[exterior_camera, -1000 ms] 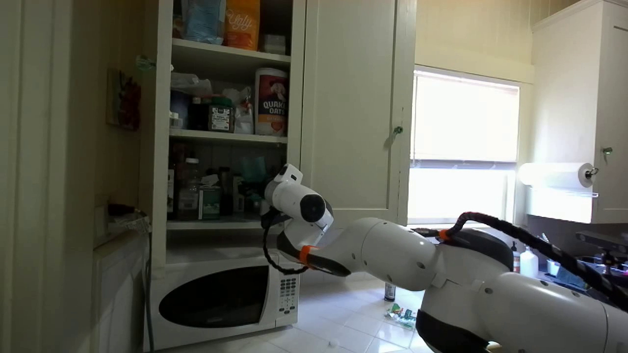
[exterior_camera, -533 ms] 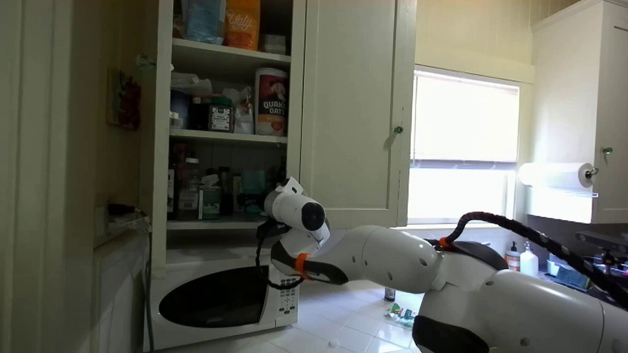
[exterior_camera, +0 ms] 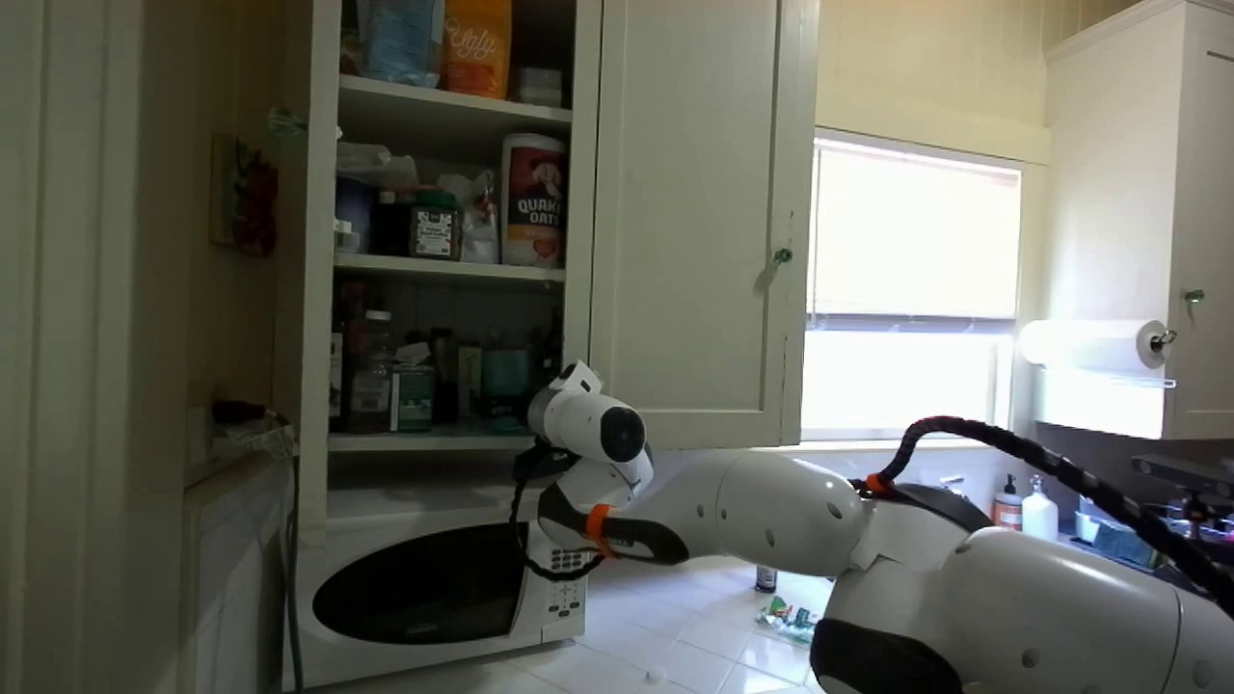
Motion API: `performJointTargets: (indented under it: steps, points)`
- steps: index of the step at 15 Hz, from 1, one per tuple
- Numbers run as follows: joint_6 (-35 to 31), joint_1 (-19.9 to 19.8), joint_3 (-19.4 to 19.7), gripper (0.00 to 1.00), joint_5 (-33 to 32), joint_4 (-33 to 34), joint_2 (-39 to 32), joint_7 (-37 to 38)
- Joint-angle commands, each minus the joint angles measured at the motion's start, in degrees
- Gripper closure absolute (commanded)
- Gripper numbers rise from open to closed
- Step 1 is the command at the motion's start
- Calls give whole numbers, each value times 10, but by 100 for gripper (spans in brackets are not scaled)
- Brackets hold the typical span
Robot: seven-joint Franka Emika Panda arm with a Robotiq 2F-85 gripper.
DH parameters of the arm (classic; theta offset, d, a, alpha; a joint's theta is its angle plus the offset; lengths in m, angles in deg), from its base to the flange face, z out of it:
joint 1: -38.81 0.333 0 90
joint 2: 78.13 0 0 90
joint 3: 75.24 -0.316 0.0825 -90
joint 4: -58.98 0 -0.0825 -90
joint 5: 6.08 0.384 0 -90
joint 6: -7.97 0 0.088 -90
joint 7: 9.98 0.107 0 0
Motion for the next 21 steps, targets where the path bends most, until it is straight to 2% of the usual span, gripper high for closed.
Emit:
performJointTargets:
  steps: [1,3,4,5,6,9,10,12,13,14,18,19,21]
  points:
    - [3,-12,-31,45,-22,-1,4,-15]
    - [0,-16,-48,45,-33,0,4,-24]
    - [-4,-20,-73,45,-44,0,6,-30]
    - [-12,-26,-116,45,-62,0,9,-39]
    - [-7,-28,-116,45,-65,-1,11,-41]
    - [-9,-40,-177,45,-85,-3,20,-60]
    - [-2,-28,-138,20,-62,1,12,-47]
    - [-2,-33,-161,20,-68,1,14,-57]
    - [-2,-34,-164,45,-69,1,15,-57]
    - [-3,-32,-162,45,-71,2,13,-59]
    - [-22,-26,-207,45,-101,-1,16,-78]
    - [-20,-25,-202,45,-99,2,15,-78]
    - [-8,-20,-146,45,-64,17,7,-70]
